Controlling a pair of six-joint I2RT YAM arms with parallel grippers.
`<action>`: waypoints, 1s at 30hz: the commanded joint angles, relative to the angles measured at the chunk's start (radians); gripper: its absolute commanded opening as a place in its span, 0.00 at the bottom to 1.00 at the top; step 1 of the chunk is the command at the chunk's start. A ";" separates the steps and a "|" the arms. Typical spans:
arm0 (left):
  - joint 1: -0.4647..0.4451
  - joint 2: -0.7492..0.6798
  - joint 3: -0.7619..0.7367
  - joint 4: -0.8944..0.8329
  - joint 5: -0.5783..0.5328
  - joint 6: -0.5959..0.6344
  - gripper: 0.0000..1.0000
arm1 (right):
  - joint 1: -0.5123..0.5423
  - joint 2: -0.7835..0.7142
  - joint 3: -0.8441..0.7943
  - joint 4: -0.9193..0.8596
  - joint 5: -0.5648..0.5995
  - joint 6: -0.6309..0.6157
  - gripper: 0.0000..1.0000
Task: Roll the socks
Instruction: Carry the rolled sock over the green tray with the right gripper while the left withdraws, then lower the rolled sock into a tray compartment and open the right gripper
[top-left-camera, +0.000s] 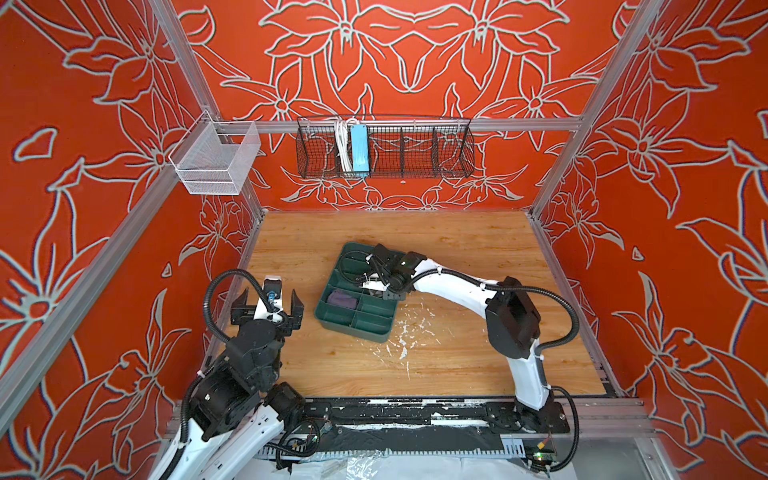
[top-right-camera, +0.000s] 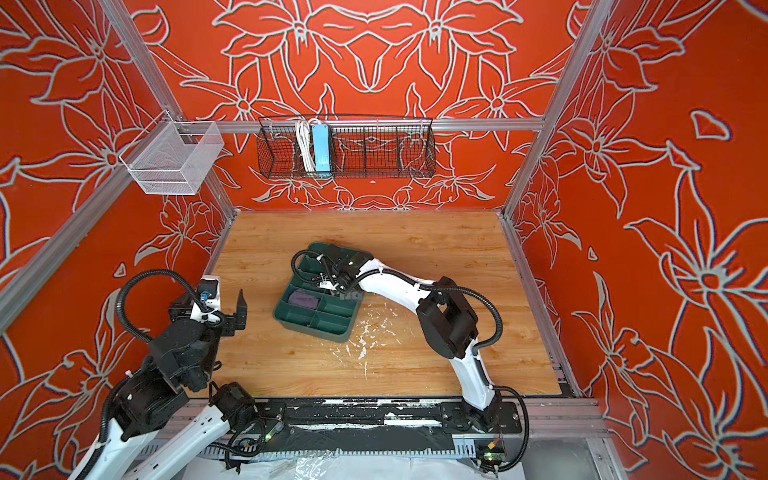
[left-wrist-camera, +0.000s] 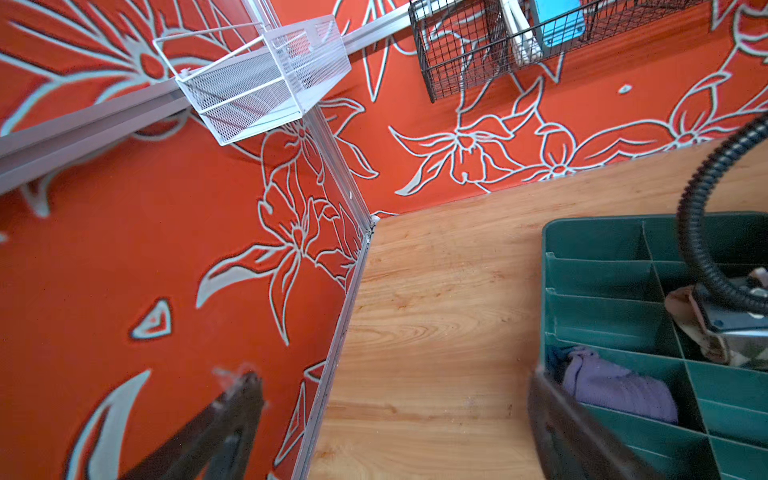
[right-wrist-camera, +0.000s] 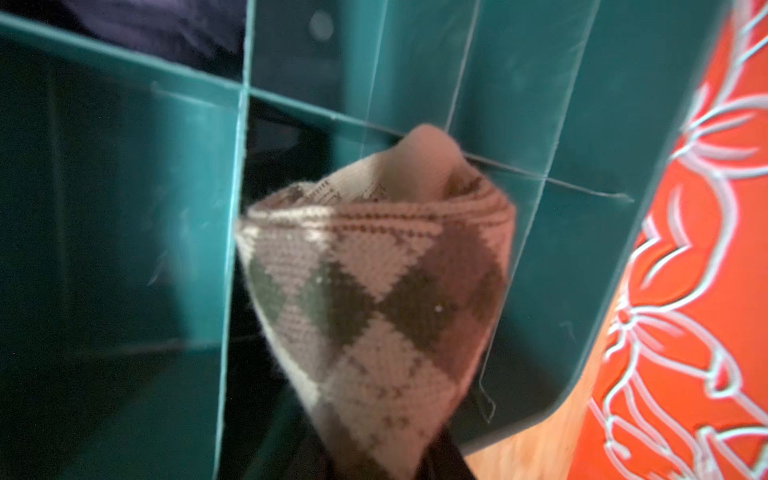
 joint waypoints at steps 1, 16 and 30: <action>0.002 0.036 0.032 -0.016 0.030 -0.067 0.97 | 0.001 0.072 0.101 -0.329 -0.043 0.104 0.00; 0.002 0.060 0.007 0.036 0.047 -0.080 0.97 | 0.016 0.188 0.392 -0.577 -0.101 0.413 0.00; 0.002 0.054 -0.013 0.054 0.057 -0.080 0.97 | 0.013 0.253 0.303 -0.445 -0.164 0.526 0.00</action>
